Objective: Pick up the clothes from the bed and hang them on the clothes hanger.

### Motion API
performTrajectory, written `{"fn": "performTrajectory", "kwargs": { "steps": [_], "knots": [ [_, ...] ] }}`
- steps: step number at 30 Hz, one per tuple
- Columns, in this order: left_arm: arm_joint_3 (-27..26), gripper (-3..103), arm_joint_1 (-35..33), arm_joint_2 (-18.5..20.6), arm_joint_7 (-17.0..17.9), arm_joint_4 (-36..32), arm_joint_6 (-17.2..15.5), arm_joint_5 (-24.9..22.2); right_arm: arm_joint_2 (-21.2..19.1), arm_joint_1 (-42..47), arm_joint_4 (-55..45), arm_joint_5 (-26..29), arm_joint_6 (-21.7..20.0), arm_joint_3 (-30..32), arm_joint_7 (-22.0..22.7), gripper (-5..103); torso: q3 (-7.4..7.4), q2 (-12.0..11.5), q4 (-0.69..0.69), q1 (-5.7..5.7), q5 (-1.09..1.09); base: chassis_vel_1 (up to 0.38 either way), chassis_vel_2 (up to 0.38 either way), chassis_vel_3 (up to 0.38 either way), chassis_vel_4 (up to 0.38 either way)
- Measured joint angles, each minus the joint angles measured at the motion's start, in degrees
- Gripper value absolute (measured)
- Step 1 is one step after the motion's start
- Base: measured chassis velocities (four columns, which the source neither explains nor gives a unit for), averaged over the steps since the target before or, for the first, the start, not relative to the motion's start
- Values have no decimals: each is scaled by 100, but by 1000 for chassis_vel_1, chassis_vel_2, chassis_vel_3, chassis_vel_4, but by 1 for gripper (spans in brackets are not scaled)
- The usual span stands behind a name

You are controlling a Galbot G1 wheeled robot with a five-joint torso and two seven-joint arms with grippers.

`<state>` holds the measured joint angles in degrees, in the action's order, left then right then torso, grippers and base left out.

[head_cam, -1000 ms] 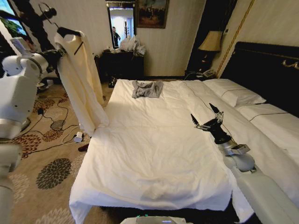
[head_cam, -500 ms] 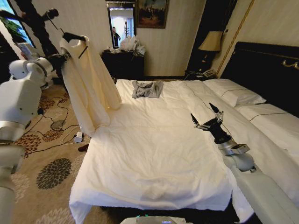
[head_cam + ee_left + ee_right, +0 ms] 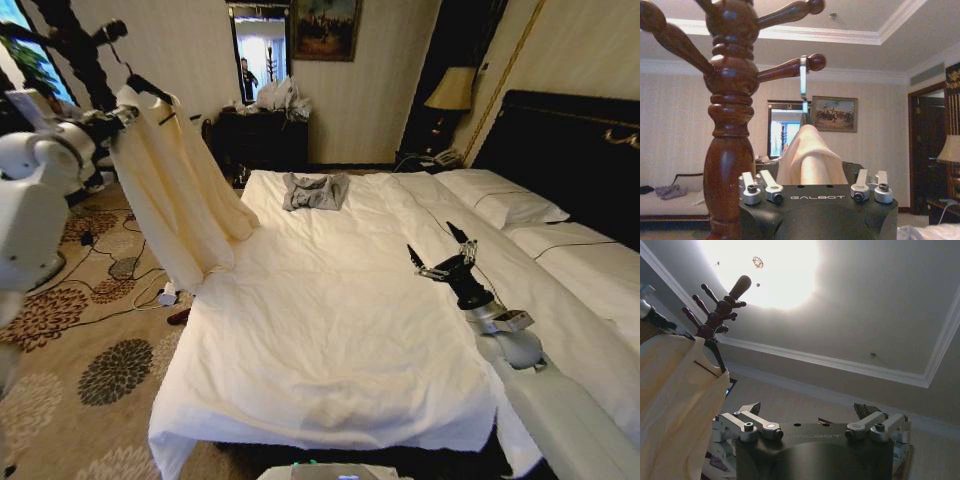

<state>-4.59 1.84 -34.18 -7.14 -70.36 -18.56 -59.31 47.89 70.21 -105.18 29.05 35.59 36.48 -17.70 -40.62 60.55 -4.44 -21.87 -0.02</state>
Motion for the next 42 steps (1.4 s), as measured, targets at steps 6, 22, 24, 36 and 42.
{"fn": "performTrajectory", "kwargs": {
  "steps": [6,22,24,36,42],
  "knots": [
    [-665,95,-1126,594,87,-1348,92,-133,75,55,-41,85,-74,0,86,100,0,0,-2,0,1,0,0,0,0],
    [-3587,100,-7031,-772,1952,-5847,404,883,789,3024,-3246,1708,-3215,1992,3457,100,1,0,3,0,-1,-14,-5,-3,-7],
    [-3602,100,-7644,-1252,1897,-6134,405,1292,925,3289,-3672,1710,-3470,1858,3852,100,2,1,4,0,-3,0,0,0,0],
    [-2884,100,-9920,-3680,1183,-6998,746,3732,2400,4311,-3477,-786,-2639,778,3423,100,1,0,-2,1,4,0,0,0,0],
    [-2892,100,-9980,-3728,1088,-7042,746,3783,2433,4306,-3326,-857,-2520,693,3295,100,-1,-1,-1,-2,2,0,0,0,0]
  ]
}}
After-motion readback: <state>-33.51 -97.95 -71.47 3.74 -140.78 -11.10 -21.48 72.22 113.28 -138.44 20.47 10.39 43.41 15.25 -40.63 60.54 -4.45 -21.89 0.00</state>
